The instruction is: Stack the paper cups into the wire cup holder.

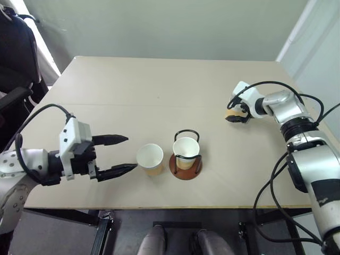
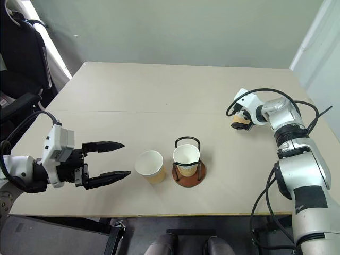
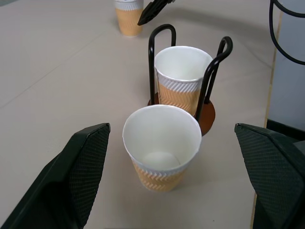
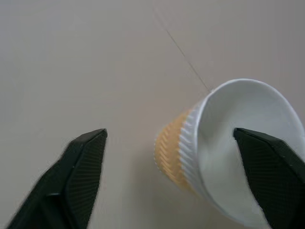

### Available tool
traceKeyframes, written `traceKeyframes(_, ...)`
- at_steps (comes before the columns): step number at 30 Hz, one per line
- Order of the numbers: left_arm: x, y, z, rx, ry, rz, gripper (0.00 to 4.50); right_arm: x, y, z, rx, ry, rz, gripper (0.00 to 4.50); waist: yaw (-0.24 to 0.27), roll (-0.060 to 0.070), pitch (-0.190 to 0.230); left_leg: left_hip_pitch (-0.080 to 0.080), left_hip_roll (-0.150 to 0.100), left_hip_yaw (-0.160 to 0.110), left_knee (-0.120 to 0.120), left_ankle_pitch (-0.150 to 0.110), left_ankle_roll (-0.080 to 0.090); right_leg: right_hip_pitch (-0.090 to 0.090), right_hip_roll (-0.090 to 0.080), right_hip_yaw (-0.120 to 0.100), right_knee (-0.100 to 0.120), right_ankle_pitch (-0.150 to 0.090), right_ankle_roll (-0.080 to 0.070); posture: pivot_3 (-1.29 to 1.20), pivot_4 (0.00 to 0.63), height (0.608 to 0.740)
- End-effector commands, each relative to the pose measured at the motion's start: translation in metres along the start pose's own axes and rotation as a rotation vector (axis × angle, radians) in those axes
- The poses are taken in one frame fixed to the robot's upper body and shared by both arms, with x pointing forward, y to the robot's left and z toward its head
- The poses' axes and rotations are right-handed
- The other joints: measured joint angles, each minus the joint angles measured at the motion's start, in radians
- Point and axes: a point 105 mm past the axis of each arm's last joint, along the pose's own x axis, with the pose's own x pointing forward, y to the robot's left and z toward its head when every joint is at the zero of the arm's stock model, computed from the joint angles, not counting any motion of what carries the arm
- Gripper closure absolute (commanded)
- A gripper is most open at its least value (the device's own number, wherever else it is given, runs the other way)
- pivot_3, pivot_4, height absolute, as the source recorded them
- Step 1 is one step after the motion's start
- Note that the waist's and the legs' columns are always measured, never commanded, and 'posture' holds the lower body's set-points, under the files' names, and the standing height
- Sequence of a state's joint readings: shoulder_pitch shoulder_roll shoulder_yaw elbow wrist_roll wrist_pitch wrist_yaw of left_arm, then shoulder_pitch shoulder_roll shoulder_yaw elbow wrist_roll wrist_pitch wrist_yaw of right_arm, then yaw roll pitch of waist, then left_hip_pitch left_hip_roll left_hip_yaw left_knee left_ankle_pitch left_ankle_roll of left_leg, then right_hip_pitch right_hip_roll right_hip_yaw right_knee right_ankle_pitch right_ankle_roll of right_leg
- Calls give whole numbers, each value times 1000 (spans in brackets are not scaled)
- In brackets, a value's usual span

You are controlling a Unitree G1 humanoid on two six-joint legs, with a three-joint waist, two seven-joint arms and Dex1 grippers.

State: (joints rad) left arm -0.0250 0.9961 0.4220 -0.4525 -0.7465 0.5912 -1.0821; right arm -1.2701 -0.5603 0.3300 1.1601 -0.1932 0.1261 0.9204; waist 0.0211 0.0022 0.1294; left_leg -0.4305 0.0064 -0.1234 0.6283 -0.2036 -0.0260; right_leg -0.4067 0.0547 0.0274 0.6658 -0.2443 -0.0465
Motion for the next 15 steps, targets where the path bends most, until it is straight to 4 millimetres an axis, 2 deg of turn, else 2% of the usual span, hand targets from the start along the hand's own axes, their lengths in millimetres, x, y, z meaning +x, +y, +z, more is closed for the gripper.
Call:
traceKeyframes(1,-4,-1,11,48,-5,18,0,-7,-10,15,-34,-39,-38,1633,0,0,0,0,0,0,0,0,0,0,0,0,0,0,0,0,150,740)
traceKeyframes(6,-4,0,10,46,0,23,0,-8,-12,17,-44,-44,-41,3532,-1,0,0,1,0,0,0,1,-1,0,0,0,1,1,-1,0,150,740)
traceKeyframes(8,-4,0,10,46,1,25,0,-13,-13,25,-46,-81,-22,4246,-1,0,0,1,1,0,0,1,-2,0,0,0,1,1,-1,0,150,740)
traceKeyframes(9,-4,1,10,46,1,25,0,-17,-12,31,-53,-108,-1,4447,-1,0,0,1,1,0,0,1,-2,0,0,0,2,1,-1,0,150,740)
traceKeyframes(12,-4,1,11,46,1,25,0,-33,-12,53,-86,-202,68,4447,-1,0,0,0,1,1,0,1,-2,-1,0,0,2,1,-2,0,150,740)
traceKeyframes(15,-5,1,11,46,4,25,0,-60,-3,82,-115,-336,183,4447,-2,0,0,0,1,1,0,1,-2,-1,0,0,1,1,-2,0,150,740)
